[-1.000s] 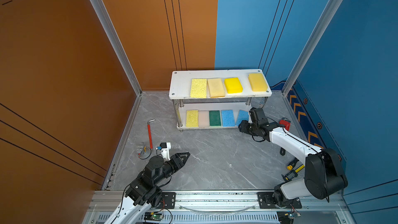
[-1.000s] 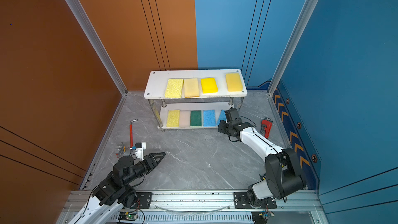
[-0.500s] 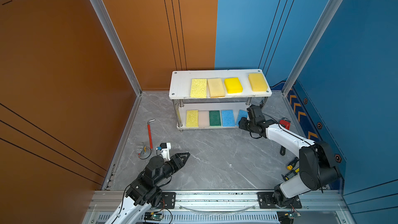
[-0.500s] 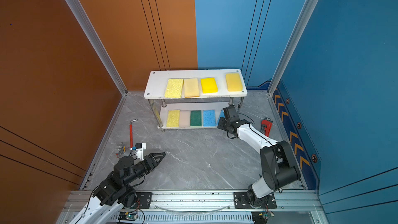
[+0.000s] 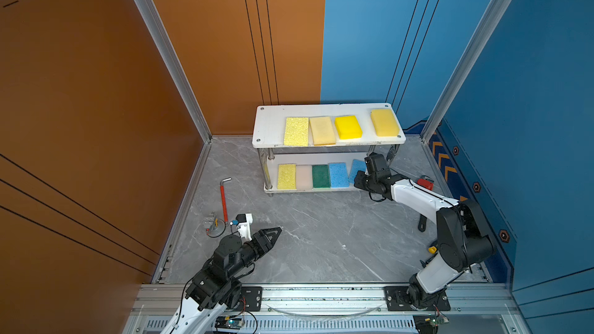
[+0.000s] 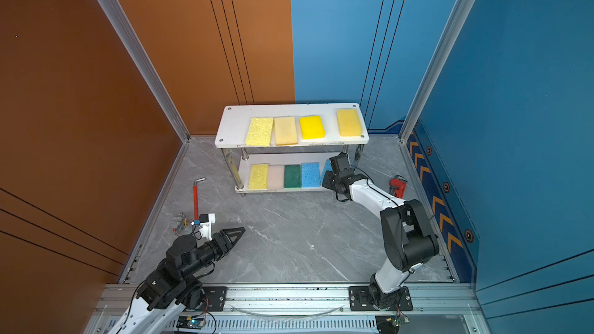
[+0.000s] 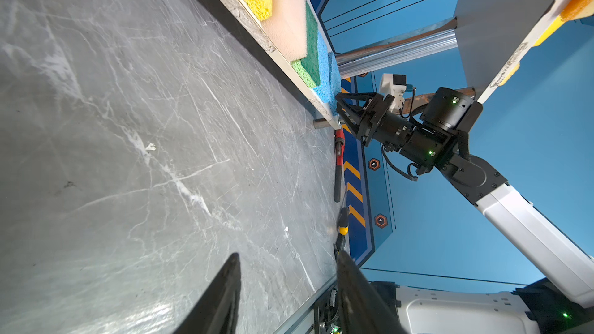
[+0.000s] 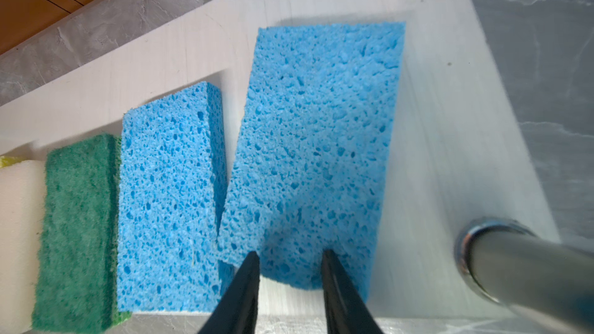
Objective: Arrange cleaning sponges on a shelf
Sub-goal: Move the cleaning sponge to the shelf.
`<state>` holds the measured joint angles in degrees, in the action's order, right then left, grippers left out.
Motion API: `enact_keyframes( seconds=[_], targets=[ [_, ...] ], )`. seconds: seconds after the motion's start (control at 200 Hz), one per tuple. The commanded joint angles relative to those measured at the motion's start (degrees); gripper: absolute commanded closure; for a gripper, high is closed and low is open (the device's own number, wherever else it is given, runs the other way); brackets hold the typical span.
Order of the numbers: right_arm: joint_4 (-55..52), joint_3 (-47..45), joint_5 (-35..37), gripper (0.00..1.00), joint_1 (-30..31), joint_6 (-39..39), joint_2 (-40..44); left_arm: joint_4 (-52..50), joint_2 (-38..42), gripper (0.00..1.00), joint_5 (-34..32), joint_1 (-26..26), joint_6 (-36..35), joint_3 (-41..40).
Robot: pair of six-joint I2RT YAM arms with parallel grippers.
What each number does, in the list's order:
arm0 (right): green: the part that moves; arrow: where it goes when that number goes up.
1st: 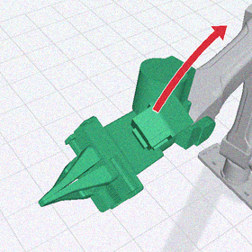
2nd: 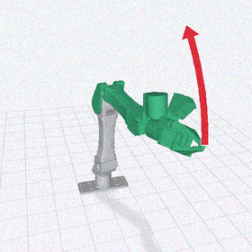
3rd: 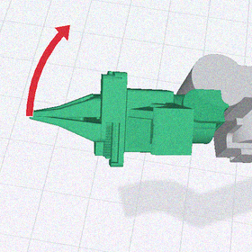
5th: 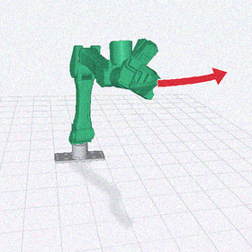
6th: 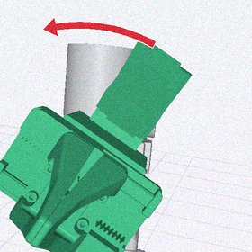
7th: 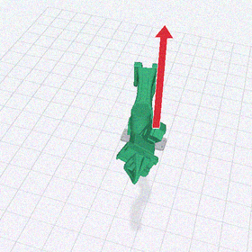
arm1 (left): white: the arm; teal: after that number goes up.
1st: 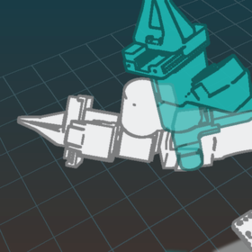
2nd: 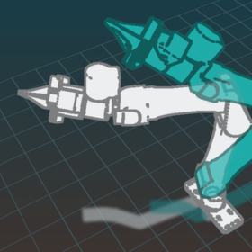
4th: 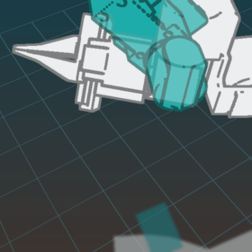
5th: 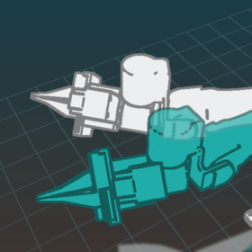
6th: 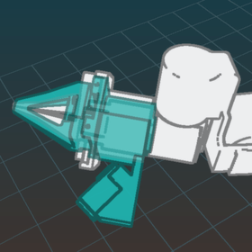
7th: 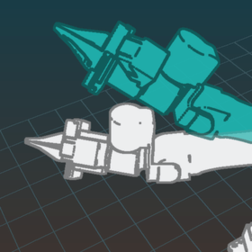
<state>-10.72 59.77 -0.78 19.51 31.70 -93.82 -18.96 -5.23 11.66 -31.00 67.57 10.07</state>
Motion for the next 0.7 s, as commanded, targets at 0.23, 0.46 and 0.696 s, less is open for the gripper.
enact_keyframes(
  seconds=[0.23, 0.46, 0.696],
  targets=[
    [-9.5, -2.2, 2.6, 0.64, -1.8, -5.1, 9.1, 0.2, 0.3, 0.51, 1.1, 0.9, 0.6, -1.7],
    [-4.1, -1.2, -4.2, 0.64, -1.6, -4.0, 6.9, 0.2, 0.3, 0.51, 1.5, 0.9, 0.7, -1.5],
    [1.9, 0.3, -4.2, 0.79, -0.7, -1.7, 3.7, -0.3, 0.3, 0.51, 1.6, 1.0, 0.4, -1.3]
  ],
)
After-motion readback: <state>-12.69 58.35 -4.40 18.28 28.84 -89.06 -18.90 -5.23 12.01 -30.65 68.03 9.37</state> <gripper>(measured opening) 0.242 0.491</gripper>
